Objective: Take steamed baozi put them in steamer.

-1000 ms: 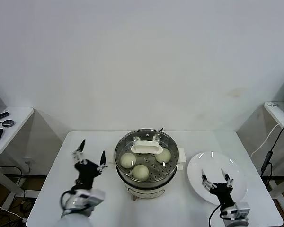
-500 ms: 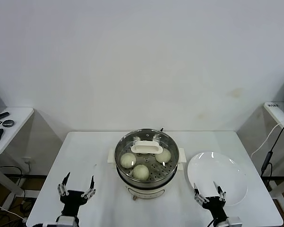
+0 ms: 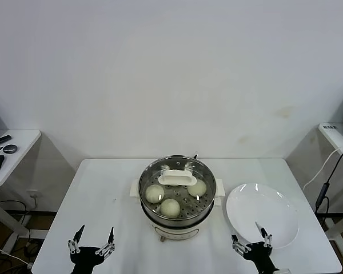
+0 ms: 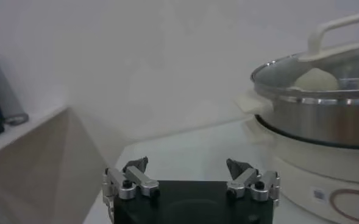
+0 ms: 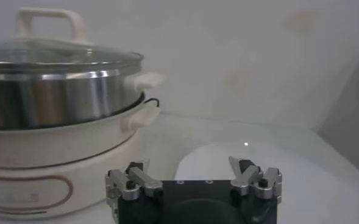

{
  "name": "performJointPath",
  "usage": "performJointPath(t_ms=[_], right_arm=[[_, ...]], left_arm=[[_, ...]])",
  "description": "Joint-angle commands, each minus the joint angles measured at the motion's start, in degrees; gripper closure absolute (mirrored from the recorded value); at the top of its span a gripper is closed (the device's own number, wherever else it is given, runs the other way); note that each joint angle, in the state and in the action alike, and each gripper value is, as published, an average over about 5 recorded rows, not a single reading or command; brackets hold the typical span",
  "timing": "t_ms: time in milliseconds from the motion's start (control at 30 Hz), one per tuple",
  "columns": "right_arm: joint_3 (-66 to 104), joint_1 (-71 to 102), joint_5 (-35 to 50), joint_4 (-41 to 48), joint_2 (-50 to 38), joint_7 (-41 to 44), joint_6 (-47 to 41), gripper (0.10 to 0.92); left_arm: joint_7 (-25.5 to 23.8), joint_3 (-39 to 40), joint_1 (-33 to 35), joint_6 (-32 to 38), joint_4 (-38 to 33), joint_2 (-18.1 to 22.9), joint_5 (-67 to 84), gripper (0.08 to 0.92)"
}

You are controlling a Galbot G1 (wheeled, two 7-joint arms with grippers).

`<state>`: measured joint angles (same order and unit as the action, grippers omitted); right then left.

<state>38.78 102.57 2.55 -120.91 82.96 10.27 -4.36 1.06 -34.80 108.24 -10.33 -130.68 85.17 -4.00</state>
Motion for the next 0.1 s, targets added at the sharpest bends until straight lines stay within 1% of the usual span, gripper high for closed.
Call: performJointPath(t_ms=[33, 100], right_arm=[[0.66, 2.24, -1.72, -3.62, -0.01, 0.92, -2.26, 0.203], [0.75, 2.26, -1.68, -3.67, -0.04, 0.94, -2.36, 0.203]], left_arm=[[-0.28, -0.41, 2.66, -0.09, -3.08, 0.15, 3.21, 0.177], [-0.28, -0.44, 2.60, -0.08, -2.88, 0.13, 3.20, 0.177]])
